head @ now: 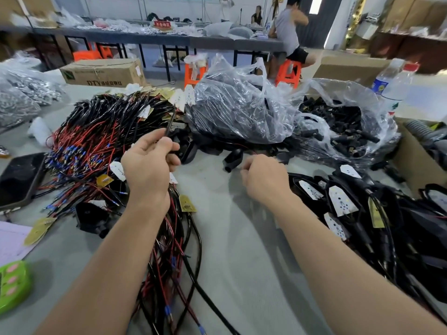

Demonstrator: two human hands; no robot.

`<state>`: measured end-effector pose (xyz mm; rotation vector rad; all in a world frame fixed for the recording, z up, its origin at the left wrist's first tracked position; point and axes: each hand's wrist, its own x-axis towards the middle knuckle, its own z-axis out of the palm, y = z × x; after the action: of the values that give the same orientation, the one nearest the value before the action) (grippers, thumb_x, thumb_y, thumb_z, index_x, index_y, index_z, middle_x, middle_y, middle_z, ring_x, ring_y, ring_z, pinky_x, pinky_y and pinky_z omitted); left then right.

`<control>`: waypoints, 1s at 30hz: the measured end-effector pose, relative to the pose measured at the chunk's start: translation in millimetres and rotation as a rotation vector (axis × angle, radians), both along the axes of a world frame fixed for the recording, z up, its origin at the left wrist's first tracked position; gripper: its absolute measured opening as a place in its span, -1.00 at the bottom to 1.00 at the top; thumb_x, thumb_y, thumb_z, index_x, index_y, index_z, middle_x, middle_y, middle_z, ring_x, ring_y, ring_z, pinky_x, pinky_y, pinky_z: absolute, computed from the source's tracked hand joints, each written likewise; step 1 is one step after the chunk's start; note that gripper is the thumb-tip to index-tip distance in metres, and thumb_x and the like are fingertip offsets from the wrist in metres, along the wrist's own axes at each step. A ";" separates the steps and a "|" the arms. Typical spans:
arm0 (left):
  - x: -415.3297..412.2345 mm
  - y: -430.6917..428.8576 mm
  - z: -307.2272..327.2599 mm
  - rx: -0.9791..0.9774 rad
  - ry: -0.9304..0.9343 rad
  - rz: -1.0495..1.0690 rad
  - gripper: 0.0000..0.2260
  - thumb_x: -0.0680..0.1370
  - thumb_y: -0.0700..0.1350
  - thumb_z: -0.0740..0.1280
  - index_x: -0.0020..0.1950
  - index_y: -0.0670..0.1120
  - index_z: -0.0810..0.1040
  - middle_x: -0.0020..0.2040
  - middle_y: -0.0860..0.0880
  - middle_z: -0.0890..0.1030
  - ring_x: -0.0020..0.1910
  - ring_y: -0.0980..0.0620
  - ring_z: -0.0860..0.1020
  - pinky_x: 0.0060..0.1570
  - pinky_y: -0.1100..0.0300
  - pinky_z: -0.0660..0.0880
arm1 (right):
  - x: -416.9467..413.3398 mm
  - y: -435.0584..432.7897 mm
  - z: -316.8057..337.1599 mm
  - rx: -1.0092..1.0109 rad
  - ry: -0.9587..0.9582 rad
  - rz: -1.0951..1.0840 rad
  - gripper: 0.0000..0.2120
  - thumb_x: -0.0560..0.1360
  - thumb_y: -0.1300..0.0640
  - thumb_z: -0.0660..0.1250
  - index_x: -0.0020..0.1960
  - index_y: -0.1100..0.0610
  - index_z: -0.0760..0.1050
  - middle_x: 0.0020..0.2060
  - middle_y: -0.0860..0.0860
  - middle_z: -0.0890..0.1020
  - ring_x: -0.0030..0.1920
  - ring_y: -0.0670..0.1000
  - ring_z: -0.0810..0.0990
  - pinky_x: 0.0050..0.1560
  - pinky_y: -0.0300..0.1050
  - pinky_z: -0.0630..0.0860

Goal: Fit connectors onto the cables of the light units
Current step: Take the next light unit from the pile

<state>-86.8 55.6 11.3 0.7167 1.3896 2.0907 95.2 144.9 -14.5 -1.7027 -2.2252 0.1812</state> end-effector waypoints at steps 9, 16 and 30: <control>46.8 18.4 -5.8 -0.098 -0.307 -0.381 -0.85 0.66 -0.31 0.22 0.12 -0.17 0.56 -0.36 -0.05 0.53 -0.59 0.16 0.27 -0.62 0.36 0.17 | 6.8 -43.8 -0.2 -0.079 0.174 -0.031 -0.82 0.57 0.03 0.27 0.05 0.02 0.63 -0.01 0.05 0.71 0.07 0.16 0.61 0.01 -0.04 0.51; 63.1 30.3 0.5 -0.029 -0.341 -0.317 -0.79 0.67 -0.32 0.19 0.25 -0.15 0.53 -0.30 -0.09 0.61 -0.43 0.09 0.48 -0.45 0.31 0.36 | 10.4 -92.7 14.4 -0.714 0.761 0.364 -0.73 0.54 0.09 0.25 -0.20 0.19 0.62 -0.19 0.15 0.72 -0.42 0.05 0.52 -0.39 -0.13 0.31; 49.7 85.2 -44.2 -0.717 0.804 -0.254 -0.61 0.54 0.13 0.33 0.33 0.03 0.60 0.16 0.06 0.68 0.17 -0.01 0.61 0.19 0.07 0.53 | 31.6 -80.1 -16.0 -0.417 1.240 0.166 -0.81 0.58 0.42 0.28 -0.17 0.24 0.54 -0.46 0.14 0.60 -0.46 0.05 0.59 -0.44 -0.20 0.50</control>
<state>-37.0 140.8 -32.8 1.3709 2.1352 0.9721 126.8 64.8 -30.5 -1.0037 -1.3674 1.3754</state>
